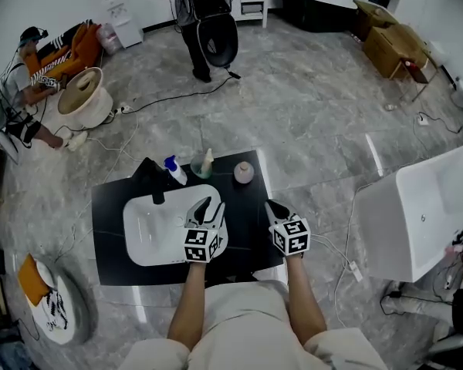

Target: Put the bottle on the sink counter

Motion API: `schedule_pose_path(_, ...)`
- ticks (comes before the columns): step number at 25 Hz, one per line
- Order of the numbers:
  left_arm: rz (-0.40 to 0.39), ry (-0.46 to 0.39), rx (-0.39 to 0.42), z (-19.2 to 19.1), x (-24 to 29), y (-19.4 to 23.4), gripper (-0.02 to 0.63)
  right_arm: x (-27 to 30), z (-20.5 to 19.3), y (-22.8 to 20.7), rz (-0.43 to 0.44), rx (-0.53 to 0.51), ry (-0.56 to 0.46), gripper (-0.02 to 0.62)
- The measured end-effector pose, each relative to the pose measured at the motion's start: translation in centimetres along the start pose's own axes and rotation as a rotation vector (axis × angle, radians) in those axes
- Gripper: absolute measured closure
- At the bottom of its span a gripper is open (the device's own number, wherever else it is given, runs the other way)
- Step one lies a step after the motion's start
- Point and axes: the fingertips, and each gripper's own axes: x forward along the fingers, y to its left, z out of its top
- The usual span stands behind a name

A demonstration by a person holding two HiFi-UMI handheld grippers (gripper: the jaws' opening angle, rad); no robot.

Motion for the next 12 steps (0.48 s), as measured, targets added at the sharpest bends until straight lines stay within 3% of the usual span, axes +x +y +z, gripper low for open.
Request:
schedule_pose_path(7, -0.008, -0.014, 0.001, 0.39, -0.45, -0.43, 0.455, -0.12, -0.33, 0.37, -0.007, -0.001, 0.004, 0.589)
schedule_pose_path(12, 0.011, -0.021, 0.013, 0.62, -0.62, -0.6, 0.502, -0.25, -0.6, 0.58, -0.004, 0.0, -0.001, 0.589)
